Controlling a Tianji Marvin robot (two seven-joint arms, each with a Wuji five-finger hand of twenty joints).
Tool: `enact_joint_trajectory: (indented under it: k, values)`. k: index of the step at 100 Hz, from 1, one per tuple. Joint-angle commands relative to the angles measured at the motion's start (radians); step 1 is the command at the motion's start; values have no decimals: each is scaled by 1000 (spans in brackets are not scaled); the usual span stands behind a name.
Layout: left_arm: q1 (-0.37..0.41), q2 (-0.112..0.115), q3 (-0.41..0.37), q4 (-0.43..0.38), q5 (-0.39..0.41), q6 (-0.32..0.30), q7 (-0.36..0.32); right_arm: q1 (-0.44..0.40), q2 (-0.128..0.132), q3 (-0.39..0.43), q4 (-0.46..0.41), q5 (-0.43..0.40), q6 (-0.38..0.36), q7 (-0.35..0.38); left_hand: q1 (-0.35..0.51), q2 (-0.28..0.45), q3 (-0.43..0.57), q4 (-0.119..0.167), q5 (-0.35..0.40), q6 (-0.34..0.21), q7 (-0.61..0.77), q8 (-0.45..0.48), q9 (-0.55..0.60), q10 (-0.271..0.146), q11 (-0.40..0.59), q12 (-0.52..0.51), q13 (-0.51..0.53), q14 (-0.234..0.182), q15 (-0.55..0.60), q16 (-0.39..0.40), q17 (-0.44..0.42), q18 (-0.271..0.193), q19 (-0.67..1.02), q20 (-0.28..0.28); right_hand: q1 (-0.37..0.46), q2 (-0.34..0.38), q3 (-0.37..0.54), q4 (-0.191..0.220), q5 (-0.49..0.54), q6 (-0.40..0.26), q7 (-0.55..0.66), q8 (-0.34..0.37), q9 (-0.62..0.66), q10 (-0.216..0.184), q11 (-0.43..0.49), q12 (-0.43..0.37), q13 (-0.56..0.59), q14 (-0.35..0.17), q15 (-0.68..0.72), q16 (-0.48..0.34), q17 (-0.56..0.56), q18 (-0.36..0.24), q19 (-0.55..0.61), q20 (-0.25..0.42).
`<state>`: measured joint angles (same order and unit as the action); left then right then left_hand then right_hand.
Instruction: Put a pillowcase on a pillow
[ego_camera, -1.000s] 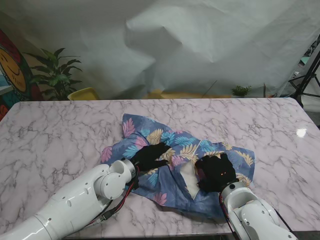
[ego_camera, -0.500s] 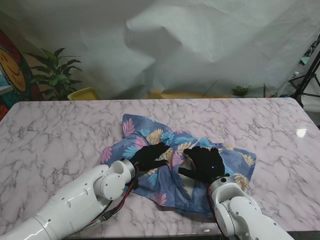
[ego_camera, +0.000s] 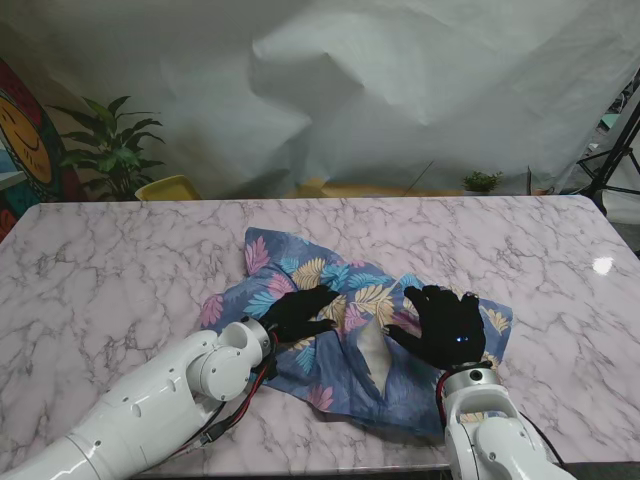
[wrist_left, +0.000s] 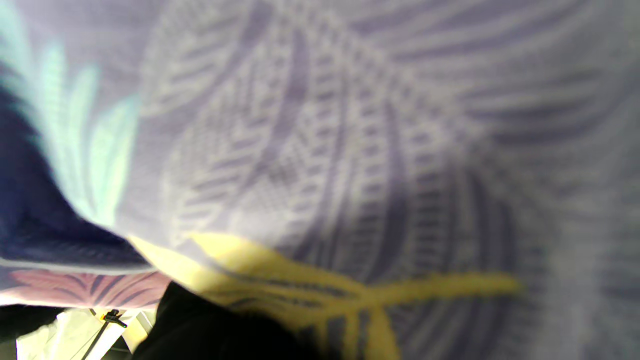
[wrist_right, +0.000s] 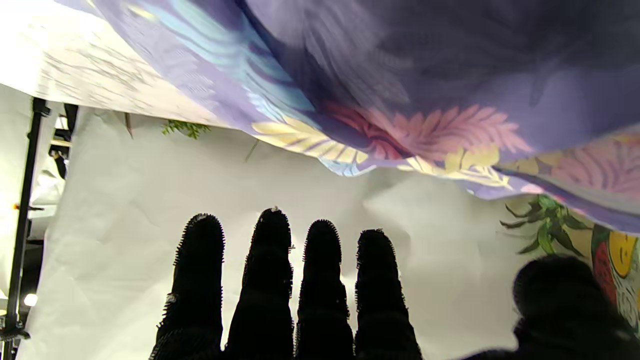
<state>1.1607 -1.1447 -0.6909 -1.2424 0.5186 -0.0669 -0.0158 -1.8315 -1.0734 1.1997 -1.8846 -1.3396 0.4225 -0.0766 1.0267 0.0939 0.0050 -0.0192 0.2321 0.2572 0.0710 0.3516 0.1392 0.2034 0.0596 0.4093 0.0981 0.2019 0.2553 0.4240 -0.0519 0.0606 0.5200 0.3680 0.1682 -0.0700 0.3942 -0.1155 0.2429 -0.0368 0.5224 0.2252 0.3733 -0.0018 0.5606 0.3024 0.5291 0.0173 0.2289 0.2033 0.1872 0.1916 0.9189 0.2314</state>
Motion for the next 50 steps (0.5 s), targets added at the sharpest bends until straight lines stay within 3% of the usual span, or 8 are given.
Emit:
enact_joint_trajectory:
  k: [1,12,24,40,50]
  values:
    - [26,8,9,22,4,15,-36,-39,7,9,-21,-35,0,70,-13,33,-27,4,-7,1,12,16,-22,12,-16,8,53,24,86,40,94,101,217,48,10,-68,126,11,44,-17,19,19,34,9,16,7,36,2,30,7,9,19,9,-1]
    - [33,11,-4,13,12,26,-38,-71,13,22,-39,-110,0,174,-13,33,-26,4,-7,0,12,16,-20,12,-15,7,54,25,85,40,93,101,214,47,9,-262,427,-19,83,-19,33,27,71,0,8,7,65,-5,31,7,23,13,11,2]
    - [38,15,-16,3,19,32,-44,-52,21,11,-4,-146,-37,244,-13,32,-26,4,-4,0,13,16,-19,12,-15,7,55,26,85,41,94,100,212,47,2,-375,570,-48,67,-13,27,16,45,-1,3,6,44,-15,20,3,13,-4,-3,-4]
    - [58,23,-43,-20,30,40,-52,64,37,-63,150,-138,-69,218,-12,32,-26,4,15,-1,21,19,-6,11,-12,8,60,28,87,41,100,99,214,49,-26,-406,598,-60,31,-9,34,9,14,-8,21,14,29,-27,25,6,10,-18,0,-2]
    - [84,27,-70,-38,42,34,-48,140,42,-115,254,-109,-59,128,-6,28,-24,5,43,-7,33,21,37,9,0,12,85,29,97,45,119,100,229,55,-65,-377,579,-67,21,-15,49,8,15,-14,31,17,36,-33,32,9,14,-21,5,0]
